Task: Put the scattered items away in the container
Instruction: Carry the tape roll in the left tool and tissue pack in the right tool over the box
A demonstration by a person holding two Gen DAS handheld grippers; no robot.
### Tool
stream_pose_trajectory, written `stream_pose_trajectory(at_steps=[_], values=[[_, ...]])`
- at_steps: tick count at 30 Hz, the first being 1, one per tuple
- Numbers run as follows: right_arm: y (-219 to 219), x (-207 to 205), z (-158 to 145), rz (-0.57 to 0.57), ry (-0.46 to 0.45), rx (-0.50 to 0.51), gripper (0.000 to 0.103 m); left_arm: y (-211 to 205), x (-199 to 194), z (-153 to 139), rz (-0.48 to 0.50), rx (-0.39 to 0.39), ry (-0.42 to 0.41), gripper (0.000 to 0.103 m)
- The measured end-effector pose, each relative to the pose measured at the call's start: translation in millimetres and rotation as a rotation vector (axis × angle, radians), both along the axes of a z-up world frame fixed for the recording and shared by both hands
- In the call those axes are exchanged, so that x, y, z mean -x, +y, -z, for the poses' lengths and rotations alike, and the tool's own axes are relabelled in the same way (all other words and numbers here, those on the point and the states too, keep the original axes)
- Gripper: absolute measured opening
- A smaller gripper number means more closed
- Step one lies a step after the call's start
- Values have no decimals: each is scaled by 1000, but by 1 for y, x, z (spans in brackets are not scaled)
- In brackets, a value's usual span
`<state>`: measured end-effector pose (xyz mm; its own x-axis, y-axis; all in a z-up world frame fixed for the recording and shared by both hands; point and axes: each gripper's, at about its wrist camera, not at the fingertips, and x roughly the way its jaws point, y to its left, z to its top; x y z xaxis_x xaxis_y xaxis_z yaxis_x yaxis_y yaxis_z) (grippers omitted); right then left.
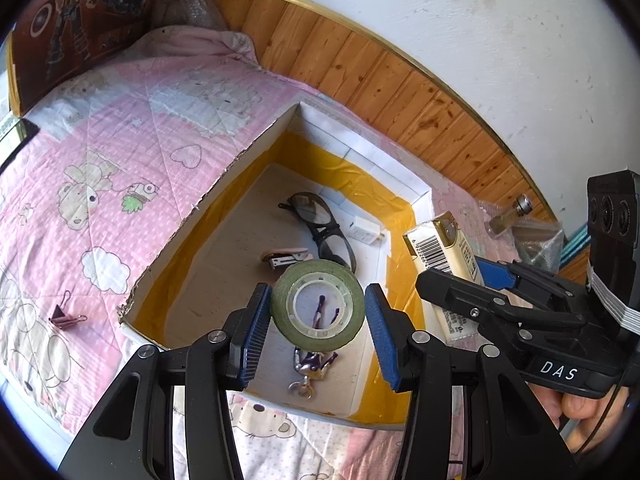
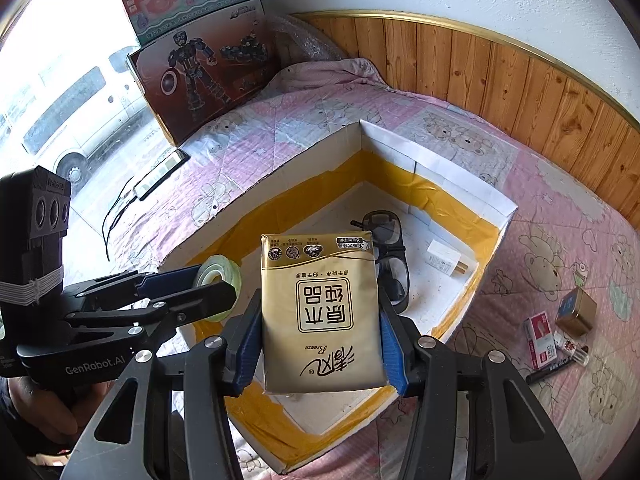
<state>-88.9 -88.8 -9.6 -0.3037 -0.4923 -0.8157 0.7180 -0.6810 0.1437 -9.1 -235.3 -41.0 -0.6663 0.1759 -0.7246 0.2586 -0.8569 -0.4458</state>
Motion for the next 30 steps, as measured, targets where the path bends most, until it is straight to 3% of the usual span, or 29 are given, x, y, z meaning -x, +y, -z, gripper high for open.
stream_pose_trajectory(at_steps=[12,30], values=[[-38,37,14,-12,-40,-59,53,-10,12,11,9,-17,-37,49],[-99,93,62,-15,-139,-187,53,-12,30,29,59,-21,-100,49]])
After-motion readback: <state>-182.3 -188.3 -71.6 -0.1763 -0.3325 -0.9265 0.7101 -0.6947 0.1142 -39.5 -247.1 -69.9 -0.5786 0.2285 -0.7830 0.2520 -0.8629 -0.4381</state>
